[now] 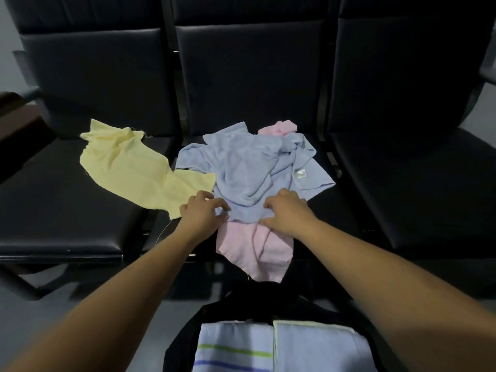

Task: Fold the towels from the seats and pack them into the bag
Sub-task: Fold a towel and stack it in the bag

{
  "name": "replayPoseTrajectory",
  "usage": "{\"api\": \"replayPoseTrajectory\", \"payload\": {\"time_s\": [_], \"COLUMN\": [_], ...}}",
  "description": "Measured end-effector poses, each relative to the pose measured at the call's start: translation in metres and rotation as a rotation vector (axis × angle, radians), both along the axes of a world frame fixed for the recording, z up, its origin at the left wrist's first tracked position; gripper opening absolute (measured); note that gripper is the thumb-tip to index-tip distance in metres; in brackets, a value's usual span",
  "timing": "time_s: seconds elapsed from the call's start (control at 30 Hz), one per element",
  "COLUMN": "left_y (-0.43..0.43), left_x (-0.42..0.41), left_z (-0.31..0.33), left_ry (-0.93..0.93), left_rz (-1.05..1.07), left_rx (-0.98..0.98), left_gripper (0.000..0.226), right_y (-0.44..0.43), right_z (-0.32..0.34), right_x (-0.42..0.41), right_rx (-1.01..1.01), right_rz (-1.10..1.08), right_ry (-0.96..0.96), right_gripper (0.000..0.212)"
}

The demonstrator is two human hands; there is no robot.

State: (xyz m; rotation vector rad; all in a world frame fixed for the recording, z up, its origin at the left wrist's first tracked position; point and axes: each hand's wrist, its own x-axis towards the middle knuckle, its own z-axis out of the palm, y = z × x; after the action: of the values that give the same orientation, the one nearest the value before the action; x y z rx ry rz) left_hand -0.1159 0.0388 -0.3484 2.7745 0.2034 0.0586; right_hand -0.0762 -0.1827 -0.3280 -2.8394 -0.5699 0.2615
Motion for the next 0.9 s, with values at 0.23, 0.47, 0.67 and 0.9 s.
{"api": "replayPoseTrajectory", "payload": {"time_s": [0.23, 0.47, 0.67, 0.9], "left_y": [-0.015, -0.051, -0.044, -0.062], "left_x": [0.003, -0.002, -0.012, -0.07], "left_z": [0.02, 0.122, 0.157, 0.201], "left_ry": [-0.345, -0.527, -0.321, -0.288], "left_rz": [0.012, -0.13, -0.252, -0.123], "left_rx": [-0.218, -0.568, -0.183, -0.655], "left_gripper": [0.01, 0.007, 0.02, 0.016], "right_y": [-0.002, -0.023, -0.054, -0.088], "right_z": [0.039, 0.145, 0.217, 0.25], "right_x": [-0.001, -0.02, -0.049, -0.092], "right_rx": [0.504, 0.864, 1.054, 0.96], "right_rz": [-0.136, -0.127, -0.237, -0.329], "right_ry": [-0.221, -0.409, -0.545, -0.471], "right_gripper": [0.015, 0.011, 0.012, 0.018]}}
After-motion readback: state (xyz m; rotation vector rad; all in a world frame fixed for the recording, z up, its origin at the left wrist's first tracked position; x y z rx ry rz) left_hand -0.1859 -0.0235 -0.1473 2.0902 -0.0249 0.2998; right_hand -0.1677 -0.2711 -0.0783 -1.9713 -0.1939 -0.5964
